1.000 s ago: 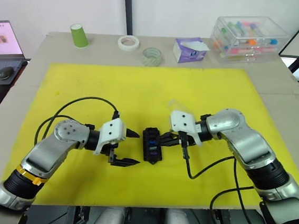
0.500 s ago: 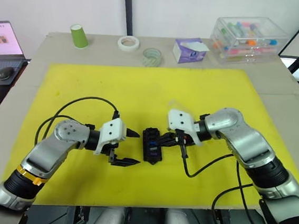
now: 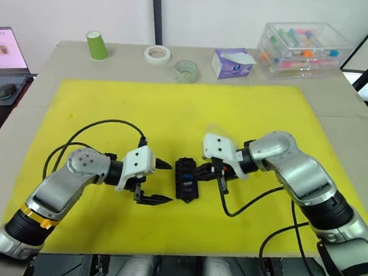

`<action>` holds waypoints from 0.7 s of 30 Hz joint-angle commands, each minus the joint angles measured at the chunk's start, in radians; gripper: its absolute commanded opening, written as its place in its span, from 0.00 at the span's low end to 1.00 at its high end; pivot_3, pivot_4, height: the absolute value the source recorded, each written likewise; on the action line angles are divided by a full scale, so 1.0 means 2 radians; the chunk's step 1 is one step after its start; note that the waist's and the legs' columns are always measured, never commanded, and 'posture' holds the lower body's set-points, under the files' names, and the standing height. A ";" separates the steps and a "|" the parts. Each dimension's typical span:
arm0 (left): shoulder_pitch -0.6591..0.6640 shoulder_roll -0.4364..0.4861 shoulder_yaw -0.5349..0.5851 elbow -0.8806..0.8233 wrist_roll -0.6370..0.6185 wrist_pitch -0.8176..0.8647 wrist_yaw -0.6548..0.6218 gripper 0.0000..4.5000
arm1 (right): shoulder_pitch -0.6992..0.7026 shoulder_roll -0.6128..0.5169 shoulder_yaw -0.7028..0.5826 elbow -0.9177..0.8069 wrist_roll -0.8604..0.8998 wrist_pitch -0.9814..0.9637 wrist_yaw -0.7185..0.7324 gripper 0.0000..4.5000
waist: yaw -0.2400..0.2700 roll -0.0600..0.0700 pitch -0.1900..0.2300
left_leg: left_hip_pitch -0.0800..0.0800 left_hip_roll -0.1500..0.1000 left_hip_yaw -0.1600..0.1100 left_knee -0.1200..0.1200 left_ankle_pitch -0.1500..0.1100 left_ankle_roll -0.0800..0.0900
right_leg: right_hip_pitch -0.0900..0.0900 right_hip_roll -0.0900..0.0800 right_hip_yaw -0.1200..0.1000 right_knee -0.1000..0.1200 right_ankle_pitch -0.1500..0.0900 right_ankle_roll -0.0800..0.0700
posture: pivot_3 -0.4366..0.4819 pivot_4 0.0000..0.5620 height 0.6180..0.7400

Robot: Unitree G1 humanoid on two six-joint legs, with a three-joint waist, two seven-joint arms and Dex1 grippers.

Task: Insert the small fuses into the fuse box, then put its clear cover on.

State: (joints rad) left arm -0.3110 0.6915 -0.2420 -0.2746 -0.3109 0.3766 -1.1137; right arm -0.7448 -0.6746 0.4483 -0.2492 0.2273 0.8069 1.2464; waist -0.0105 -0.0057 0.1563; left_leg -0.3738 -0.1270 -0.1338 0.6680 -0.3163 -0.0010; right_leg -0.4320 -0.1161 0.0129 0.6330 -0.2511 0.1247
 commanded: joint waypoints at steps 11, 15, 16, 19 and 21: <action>0.001 -0.005 0.001 -0.008 0.006 -0.014 0.002 0.98 | -0.009 -0.008 0.014 -0.026 0.016 0.023 -0.010 0.00 | 0.000 0.000 0.000 | 0.000 0.000 0.000 0.000 0.000 0.000 | 0.000 0.000 0.000 0.000 0.000 0.000 | 0.48 0.27 1.00; 0.001 -0.006 0.001 -0.007 0.009 -0.016 0.003 0.98 | 0.010 -0.014 0.042 -0.028 -0.008 0.000 -0.017 0.00 | 0.000 0.000 0.000 | 0.000 0.000 0.000 0.000 0.000 0.000 | 0.000 0.000 0.000 0.000 0.000 0.000 | 0.48 0.27 1.00; 0.001 -0.007 0.000 -0.006 0.010 -0.017 0.004 0.98 | 0.014 -0.016 0.050 -0.027 -0.016 -0.008 -0.018 0.00 | 0.000 0.000 0.000 | 0.000 0.000 0.000 0.000 0.000 0.000 | 0.000 0.000 0.000 0.000 0.000 0.000 | 0.48 0.27 1.00; 0.001 -0.008 0.000 -0.006 0.012 -0.017 0.004 0.98 | 0.023 -0.021 0.059 -0.025 -0.029 -0.024 -0.017 0.00 | 0.000 0.000 0.000 | 0.000 0.000 0.000 0.000 0.000 0.000 | 0.000 0.000 0.000 0.000 0.000 0.000 | 0.48 0.27 1.00; 0.002 -0.007 0.001 -0.007 0.013 -0.017 0.004 0.98 | 0.024 -0.024 0.062 -0.023 -0.038 -0.034 -0.015 0.00 | 0.000 0.000 0.000 | 0.000 0.000 0.000 0.000 0.000 0.000 | 0.000 0.000 0.000 0.000 0.000 0.000 | 0.48 0.27 1.00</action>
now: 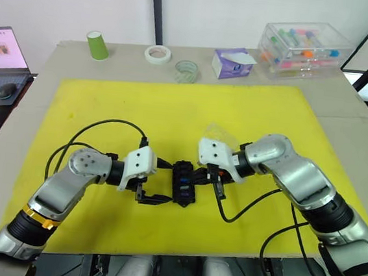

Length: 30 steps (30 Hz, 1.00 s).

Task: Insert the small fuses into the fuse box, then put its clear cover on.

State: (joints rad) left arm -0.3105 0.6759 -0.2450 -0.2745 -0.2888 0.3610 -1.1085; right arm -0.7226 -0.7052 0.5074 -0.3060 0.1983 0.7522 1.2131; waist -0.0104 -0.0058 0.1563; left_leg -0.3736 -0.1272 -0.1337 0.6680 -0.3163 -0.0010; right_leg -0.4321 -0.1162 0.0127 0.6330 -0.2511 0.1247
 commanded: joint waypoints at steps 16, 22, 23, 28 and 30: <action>0.002 0.000 0.003 -0.008 0.005 -0.009 0.001 1.00 | -0.011 0.006 -0.003 -0.005 0.002 0.016 0.008 0.16 | 0.000 0.000 0.000 | 0.000 0.000 0.000 0.000 0.000 0.000 | 0.000 0.000 0.000 0.000 0.000 0.000 | 0.48 0.27 1.00; 0.005 0.001 0.005 -0.008 0.006 -0.010 0.000 1.00 | -0.035 0.014 -0.025 -0.003 0.014 0.020 0.005 0.29 | 0.000 0.000 0.000 | 0.000 0.000 0.000 0.000 0.000 0.000 | 0.000 0.000 0.000 0.000 0.000 0.000 | 0.48 0.27 1.00; 0.005 0.001 0.005 -0.008 0.006 -0.011 0.000 1.00 | -0.039 0.015 -0.029 -0.002 0.015 0.019 0.004 0.29 | 0.000 0.000 0.000 | 0.000 0.000 0.000 0.000 0.000 0.000 | 0.000 0.000 0.000 0.000 0.000 0.000 | 0.48 0.27 1.00; 0.004 0.001 0.005 -0.005 0.006 -0.012 0.000 1.00 | -0.056 0.021 -0.045 -0.002 0.032 0.029 0.000 0.29 | 0.000 0.000 0.000 | -0.001 0.000 0.000 0.000 0.000 0.000 | 0.000 0.000 0.000 0.000 0.000 0.000 | 0.48 0.27 1.00; 0.003 0.000 0.005 -0.004 0.007 -0.012 0.000 1.00 | -0.054 0.022 -0.047 -0.003 0.037 0.029 0.000 0.29 | 0.000 0.000 0.000 | -0.001 0.000 0.000 0.000 0.000 0.000 | 0.000 0.000 0.000 0.000 0.000 0.000 | 0.48 0.27 1.00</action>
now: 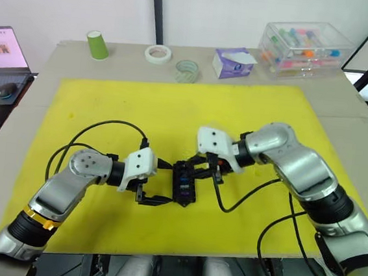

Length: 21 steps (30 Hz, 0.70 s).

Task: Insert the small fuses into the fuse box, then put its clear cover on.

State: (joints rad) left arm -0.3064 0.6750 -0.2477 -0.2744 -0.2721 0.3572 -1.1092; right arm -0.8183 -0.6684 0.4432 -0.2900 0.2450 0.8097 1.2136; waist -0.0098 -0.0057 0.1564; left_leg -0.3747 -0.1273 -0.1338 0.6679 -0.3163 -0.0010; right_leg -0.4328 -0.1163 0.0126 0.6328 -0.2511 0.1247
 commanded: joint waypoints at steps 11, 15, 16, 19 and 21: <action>0.002 0.000 0.008 -0.003 -0.002 -0.011 0.002 1.00 | 0.036 0.001 -0.001 -0.010 0.018 -0.022 0.000 0.01 | 0.000 0.000 0.000 | 0.000 0.000 0.000 0.000 0.000 0.000 | 0.000 0.000 0.000 0.000 0.000 0.000 | 0.48 0.27 1.00; 0.002 0.001 0.008 -0.002 -0.002 -0.012 0.001 1.00 | 0.043 -0.003 0.002 -0.005 0.017 -0.027 0.003 0.01 | 0.000 0.000 0.000 | 0.000 0.000 0.000 0.000 0.000 0.000 | 0.000 0.000 0.000 0.000 0.000 0.000 | 0.48 0.27 1.00; 0.002 0.001 0.008 -0.002 -0.002 -0.012 0.001 1.00 | 0.044 -0.005 0.003 -0.005 0.017 -0.028 0.004 0.01 | 0.000 0.000 0.000 | 0.000 0.000 0.000 0.000 0.000 0.000 | 0.000 0.000 0.000 0.000 0.000 0.000 | 0.48 0.27 1.00; 0.002 0.001 0.008 -0.003 -0.003 -0.011 0.001 1.00 | 0.052 -0.005 0.011 0.007 0.005 -0.039 -0.002 0.01 | 0.000 0.000 0.000 | 0.000 0.000 0.000 0.000 0.000 0.000 | 0.000 0.000 0.000 0.000 0.000 0.000 | 0.48 0.27 1.00; 0.003 0.001 0.009 -0.004 -0.003 -0.011 0.000 1.00 | 0.058 -0.009 0.019 0.013 -0.006 -0.050 -0.002 0.01 | 0.000 0.000 0.000 | 0.000 0.000 0.000 0.000 0.000 0.000 | 0.000 0.000 0.000 0.000 0.000 0.000 | 0.48 0.27 1.00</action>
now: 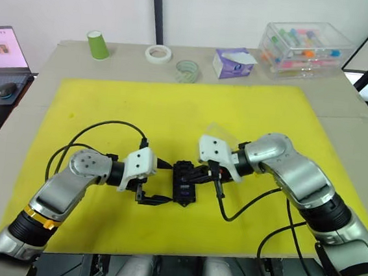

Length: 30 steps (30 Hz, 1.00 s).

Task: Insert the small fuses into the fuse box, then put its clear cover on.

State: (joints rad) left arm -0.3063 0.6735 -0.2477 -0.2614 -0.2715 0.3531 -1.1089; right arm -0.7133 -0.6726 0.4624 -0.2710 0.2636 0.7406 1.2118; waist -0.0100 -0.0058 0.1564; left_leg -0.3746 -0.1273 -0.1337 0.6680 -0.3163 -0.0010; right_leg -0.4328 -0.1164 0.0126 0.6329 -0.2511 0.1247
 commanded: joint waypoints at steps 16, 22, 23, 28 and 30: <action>0.002 0.004 0.019 -0.017 -0.014 -0.002 0.000 1.00 | 0.014 -0.007 -0.002 0.012 -0.017 -0.035 0.004 0.01 | 0.001 0.000 0.000 | 0.001 0.000 0.000 0.000 0.000 0.000 | 0.002 0.000 0.000 0.000 0.000 0.000 | 0.48 0.27 1.00; -0.010 0.015 0.065 -0.043 -0.064 0.045 0.003 1.00 | -0.022 0.006 -0.065 -0.008 0.030 -0.010 -0.001 0.01 | 0.000 0.000 0.000 | 0.000 0.000 0.000 0.000 0.000 0.000 | 0.000 0.000 0.000 0.000 0.000 0.000 | 0.48 0.27 1.00; -0.009 0.021 0.077 -0.051 -0.076 0.058 0.003 1.00 | -0.026 0.003 -0.074 -0.011 0.037 -0.006 -0.001 0.01 | 0.000 0.000 0.000 | 0.000 0.000 0.000 0.000 0.000 0.000 | 0.000 0.000 0.000 0.000 0.000 0.000 | 0.48 0.27 1.00; 0.012 0.082 0.154 -0.086 -0.138 0.136 0.003 1.00 | -0.030 -0.039 -0.118 -0.014 0.052 -0.010 0.010 0.01 | 0.000 0.000 0.000 | 0.000 0.000 0.000 0.000 0.000 0.000 | 0.000 0.000 0.000 0.000 0.000 0.000 | 0.48 0.27 1.00; 0.039 0.113 0.198 -0.085 -0.148 0.154 0.000 1.00 | -0.010 -0.079 -0.142 -0.018 0.061 -0.017 0.031 0.01 | 0.000 0.000 0.000 | 0.000 0.000 0.000 0.000 0.000 0.000 | 0.000 0.000 0.000 0.000 0.000 0.000 | 0.48 0.27 1.00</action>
State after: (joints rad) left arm -0.2507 0.8694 0.0768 -0.4115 -0.5378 0.6332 -1.1083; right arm -0.7459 -0.7913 0.2358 -0.2785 0.3661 0.7215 1.2452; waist -0.0098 -0.0064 0.1567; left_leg -0.3750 -0.1272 -0.1345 0.6671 -0.3163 -0.0009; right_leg -0.4329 -0.1162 0.0126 0.6321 -0.2511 0.1247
